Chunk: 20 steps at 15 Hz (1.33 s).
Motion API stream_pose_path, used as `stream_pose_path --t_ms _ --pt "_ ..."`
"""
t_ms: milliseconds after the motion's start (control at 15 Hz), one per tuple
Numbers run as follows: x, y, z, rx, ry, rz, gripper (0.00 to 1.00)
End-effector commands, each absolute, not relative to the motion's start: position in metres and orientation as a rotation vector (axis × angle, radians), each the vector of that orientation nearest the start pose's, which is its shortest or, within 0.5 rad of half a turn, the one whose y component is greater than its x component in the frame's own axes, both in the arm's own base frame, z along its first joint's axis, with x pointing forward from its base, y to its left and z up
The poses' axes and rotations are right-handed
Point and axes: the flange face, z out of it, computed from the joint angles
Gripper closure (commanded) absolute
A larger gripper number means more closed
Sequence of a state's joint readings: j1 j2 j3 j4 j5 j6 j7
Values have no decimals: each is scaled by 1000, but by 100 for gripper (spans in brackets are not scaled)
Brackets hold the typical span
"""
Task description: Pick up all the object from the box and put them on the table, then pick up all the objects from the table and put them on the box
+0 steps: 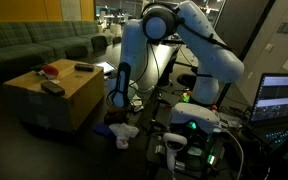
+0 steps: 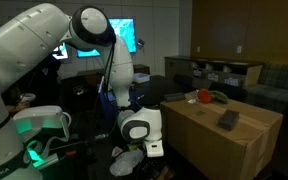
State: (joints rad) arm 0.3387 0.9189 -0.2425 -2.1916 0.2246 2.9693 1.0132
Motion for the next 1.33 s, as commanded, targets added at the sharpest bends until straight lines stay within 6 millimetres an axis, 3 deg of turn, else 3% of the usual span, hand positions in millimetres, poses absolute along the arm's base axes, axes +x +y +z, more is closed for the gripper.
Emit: stream_pose_path --t_ms 0,333,800,1267 --pt "487 1 -20 -2886 1695 -32 56" --pt "492 -6 0 -2906 1704 -72 89" --pt "501 -3 53 -2972 1675 -89 88" --pt "506 15 139 -3060 1528 -113 88"
